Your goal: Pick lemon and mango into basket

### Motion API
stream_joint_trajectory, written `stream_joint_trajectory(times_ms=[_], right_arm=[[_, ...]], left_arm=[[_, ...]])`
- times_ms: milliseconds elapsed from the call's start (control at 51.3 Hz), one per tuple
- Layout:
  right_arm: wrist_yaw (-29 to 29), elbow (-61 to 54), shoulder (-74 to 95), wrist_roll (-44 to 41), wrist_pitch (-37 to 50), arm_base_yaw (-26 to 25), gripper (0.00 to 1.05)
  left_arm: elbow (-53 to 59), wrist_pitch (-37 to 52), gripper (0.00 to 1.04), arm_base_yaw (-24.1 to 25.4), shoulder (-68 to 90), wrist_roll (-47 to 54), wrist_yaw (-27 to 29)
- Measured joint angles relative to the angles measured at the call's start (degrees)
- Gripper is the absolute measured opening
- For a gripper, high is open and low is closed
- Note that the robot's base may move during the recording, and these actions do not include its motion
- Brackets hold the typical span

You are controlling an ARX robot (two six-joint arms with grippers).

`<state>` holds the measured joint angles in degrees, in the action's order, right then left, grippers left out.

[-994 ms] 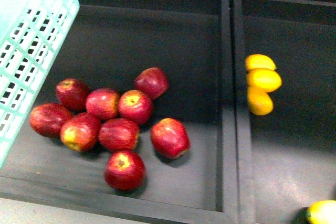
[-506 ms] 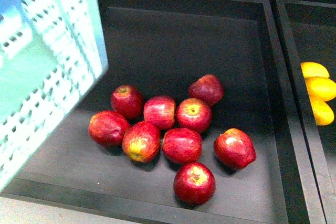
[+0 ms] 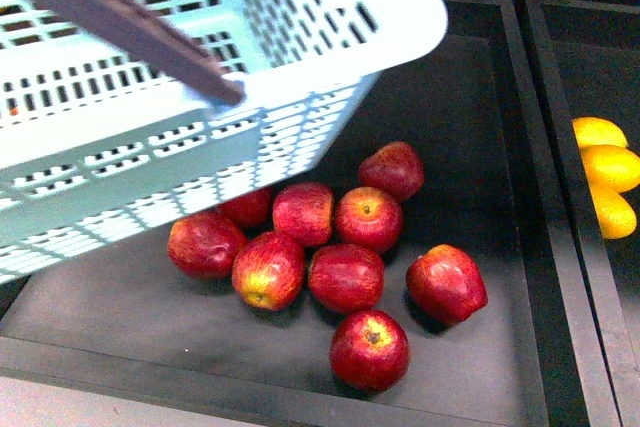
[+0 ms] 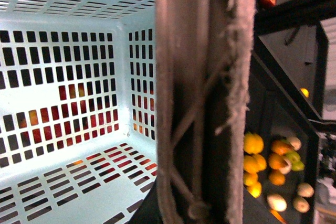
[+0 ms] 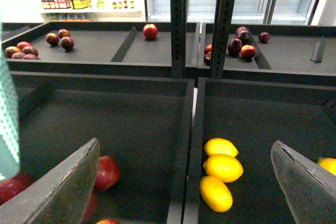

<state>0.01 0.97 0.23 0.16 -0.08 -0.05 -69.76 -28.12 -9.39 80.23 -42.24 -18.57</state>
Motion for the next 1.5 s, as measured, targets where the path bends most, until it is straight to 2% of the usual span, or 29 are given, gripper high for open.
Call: stream_joint_trajectory(times_ms=[273, 662, 1266, 1286, 1305, 1344, 1383, 1422, 1500], right_arm=[[0.0, 0.0, 0.0, 0.0, 0.0, 0.0, 0.96], [0.0, 0.0, 0.0, 0.0, 0.0, 0.0, 0.96], [0.0, 0.1, 0.2, 0.0, -0.1, 0.1, 0.96], [0.8, 0.3, 0.7, 0.7, -1.0, 0.3, 0.96], [4.1, 1.7, 2.3, 3.3, -4.6, 1.0, 0.96], [10.2, 6.2, 8.7, 8.8, -14.9, 2.3, 0.96], [15.7, 11.3, 18.3, 18.3, -25.7, 0.7, 0.96], [15.8, 12.7, 23.1, 22.8, -29.6, -1.9, 0.96], [13.2, 12.8, 27.5, 26.8, -29.4, -7.5, 0.96]], left_arm=[[-6.8, 3.8, 0.05, -8.2, 9.9, -8.2, -2.6], [-7.5, 10.8, 0.05, -19.8, 13.9, -10.6, -4.4], [-7.8, 11.3, 0.05, -20.4, 13.9, -10.7, -4.4], [-7.8, 11.3, 0.05, -20.4, 13.9, -10.7, -4.4], [-7.8, 11.3, 0.05, -20.4, 13.9, -10.7, -4.5], [-7.8, 11.3, 0.05, -20.4, 13.9, -10.6, -4.5], [-7.8, 11.3, 0.05, -20.4, 13.9, -10.9, -4.4], [-7.8, 11.3, 0.05, -20.4, 13.9, -10.8, -4.4], [-7.8, 11.3, 0.05, -20.5, 13.9, -10.8, -4.5]])
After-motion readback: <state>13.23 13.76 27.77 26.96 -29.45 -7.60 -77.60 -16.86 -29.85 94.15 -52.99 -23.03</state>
